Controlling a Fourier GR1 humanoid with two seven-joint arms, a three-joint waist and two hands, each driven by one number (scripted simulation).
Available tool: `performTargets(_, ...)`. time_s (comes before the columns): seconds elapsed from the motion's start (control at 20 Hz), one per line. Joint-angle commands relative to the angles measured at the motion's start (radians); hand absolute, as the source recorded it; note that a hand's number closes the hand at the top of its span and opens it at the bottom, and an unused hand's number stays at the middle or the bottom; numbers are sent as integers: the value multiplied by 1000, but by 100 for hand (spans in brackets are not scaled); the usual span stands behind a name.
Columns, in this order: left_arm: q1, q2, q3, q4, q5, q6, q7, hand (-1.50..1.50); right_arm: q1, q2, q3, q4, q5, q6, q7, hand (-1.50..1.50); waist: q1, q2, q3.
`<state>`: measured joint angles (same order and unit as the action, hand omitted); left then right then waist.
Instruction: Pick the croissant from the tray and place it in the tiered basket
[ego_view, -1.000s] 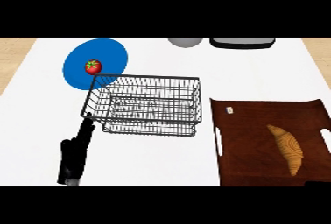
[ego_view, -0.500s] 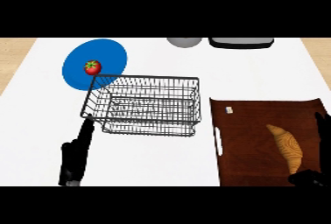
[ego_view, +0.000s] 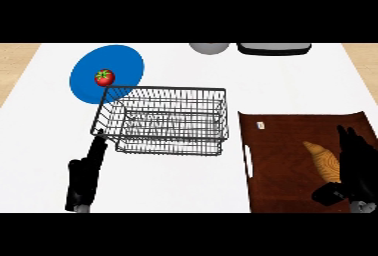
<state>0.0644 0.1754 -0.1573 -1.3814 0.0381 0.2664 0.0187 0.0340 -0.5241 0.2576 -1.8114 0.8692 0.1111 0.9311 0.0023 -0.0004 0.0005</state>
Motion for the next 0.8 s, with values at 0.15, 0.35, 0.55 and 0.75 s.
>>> performTargets(0.15, -37, -7, 26, 11, -14, 1, 39, 0, -20, 43, -24, 69, 17, 132, 63, -150, -3, 1, -1)
performTargets(0.35, 77, -21, -6, -91, -32, -7, 28, 0, -27, 63, -70, 96, 15, 165, 22, -150, 0, 0, 0)
performTargets(0.55, 10, -7, 36, -48, -37, -42, 42, 0, -68, 107, -100, 171, 48, 160, -18, -150, 0, 0, 0)
performTargets(0.75, 34, -56, 30, 29, -54, -32, -40, 0, -151, 141, -116, 205, 68, 234, 12, -150, 1, 0, -1)
